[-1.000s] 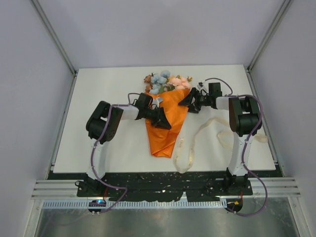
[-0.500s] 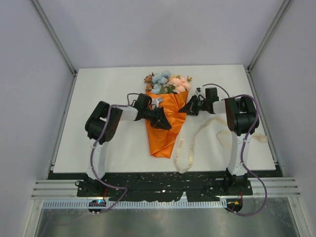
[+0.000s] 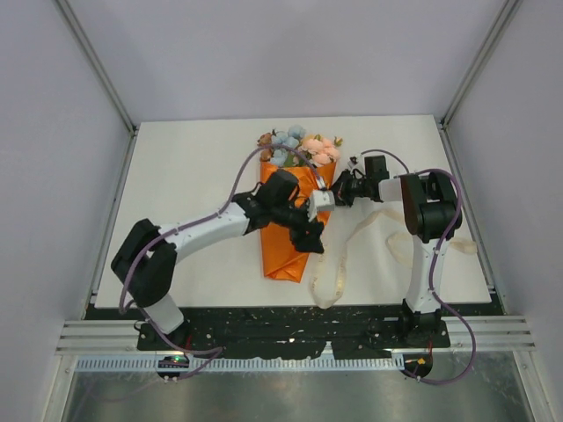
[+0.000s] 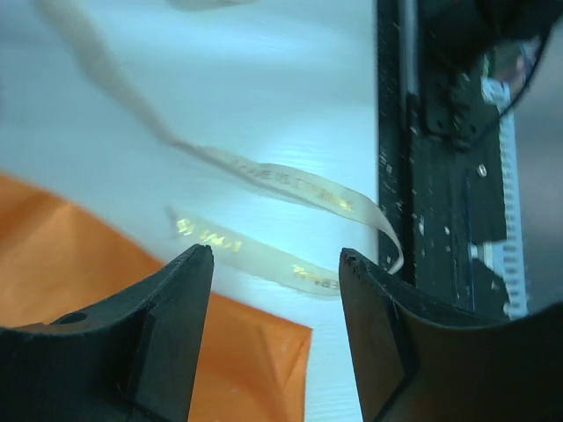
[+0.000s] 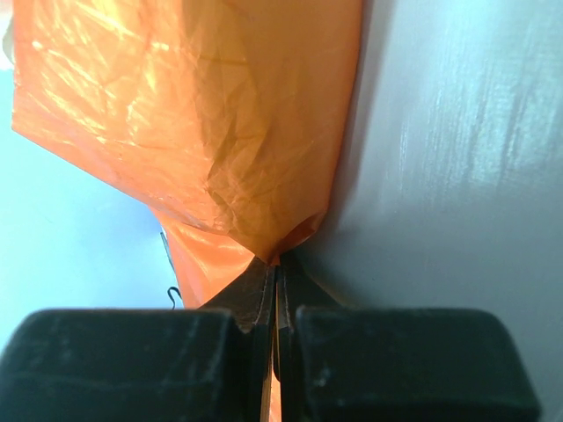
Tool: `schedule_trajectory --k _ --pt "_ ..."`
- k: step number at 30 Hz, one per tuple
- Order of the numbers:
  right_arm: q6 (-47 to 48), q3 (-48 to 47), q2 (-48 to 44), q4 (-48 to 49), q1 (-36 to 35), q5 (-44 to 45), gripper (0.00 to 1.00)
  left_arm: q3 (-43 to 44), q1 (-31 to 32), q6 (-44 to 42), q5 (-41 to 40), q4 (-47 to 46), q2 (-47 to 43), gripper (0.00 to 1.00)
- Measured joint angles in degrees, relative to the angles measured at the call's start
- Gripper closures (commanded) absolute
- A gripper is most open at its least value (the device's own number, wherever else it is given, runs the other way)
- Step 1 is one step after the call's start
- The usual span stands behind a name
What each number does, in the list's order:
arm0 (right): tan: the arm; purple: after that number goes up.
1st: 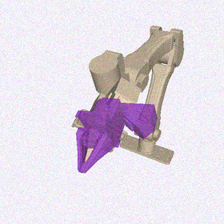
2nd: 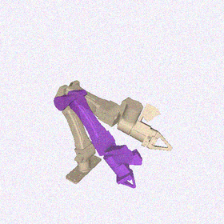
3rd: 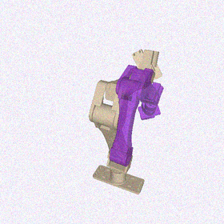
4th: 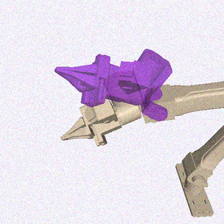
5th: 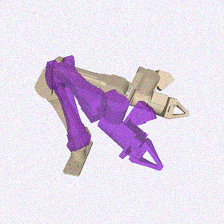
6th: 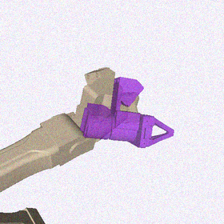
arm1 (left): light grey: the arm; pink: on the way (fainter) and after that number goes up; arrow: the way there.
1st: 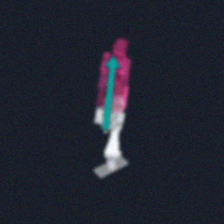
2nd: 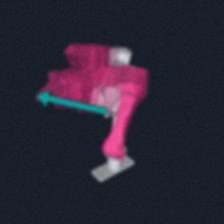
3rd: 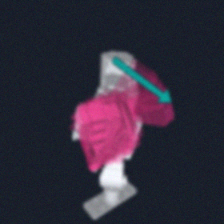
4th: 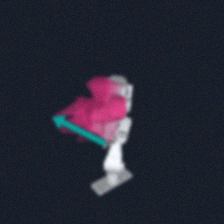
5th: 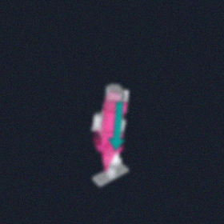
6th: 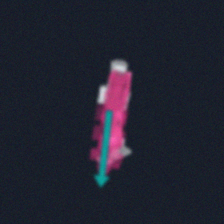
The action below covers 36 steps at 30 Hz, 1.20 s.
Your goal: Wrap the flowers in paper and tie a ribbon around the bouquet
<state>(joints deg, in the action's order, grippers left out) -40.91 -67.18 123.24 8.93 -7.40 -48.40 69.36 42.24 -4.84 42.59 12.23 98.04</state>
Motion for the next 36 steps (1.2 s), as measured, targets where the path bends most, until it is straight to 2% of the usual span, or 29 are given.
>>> schedule_trajectory --k 5,9,11,17,19,21,24,30,36 --pt "0.0 -0.5 0.0 -1.0 0.0 0.1 0.95 -6.9 15.5 -21.5 -4.1 5.2 -5.6 0.38" --pt "0.0 -0.7 0.0 -1.7 0.0 0.2 0.95 -11.8 21.5 -29.5 -9.8 7.6 -5.0 0.38" --pt "-0.3 -0.7 0.0 -1.7 0.0 0.3 0.95 -12.4 23.4 -31.7 -13.0 8.0 -3.9 0.42" --pt "-3.0 -0.3 -1.3 -2.9 0.0 0.3 0.94 -12.4 26.4 -33.7 -24.0 6.0 0.8 0.58" --pt "-4.2 0.0 -1.9 -3.0 0.0 0.3 0.95 -12.5 26.9 -33.4 -26.1 5.0 1.2 0.7" --pt "-5.6 0.2 -2.2 -3.0 0.0 0.2 0.94 -12.5 27.3 -33.2 -28.5 4.1 1.4 0.88" --pt "-7.8 0.5 -2.2 -2.9 0.0 -0.2 0.94 -12.9 28.2 -33.3 -30.2 4.1 1.3 1.0" --pt "-14.0 1.2 -2.8 -1.4 0.0 -1.7 0.95 -19.1 28.7 -33.0 -29.3 9.8 -8.0 1.0" --pt "-19.4 2.3 -3.8 0.3 0.9 -3.0 0.94 -20.5 28.6 -33.9 -28.9 17.8 -15.8 1.0"
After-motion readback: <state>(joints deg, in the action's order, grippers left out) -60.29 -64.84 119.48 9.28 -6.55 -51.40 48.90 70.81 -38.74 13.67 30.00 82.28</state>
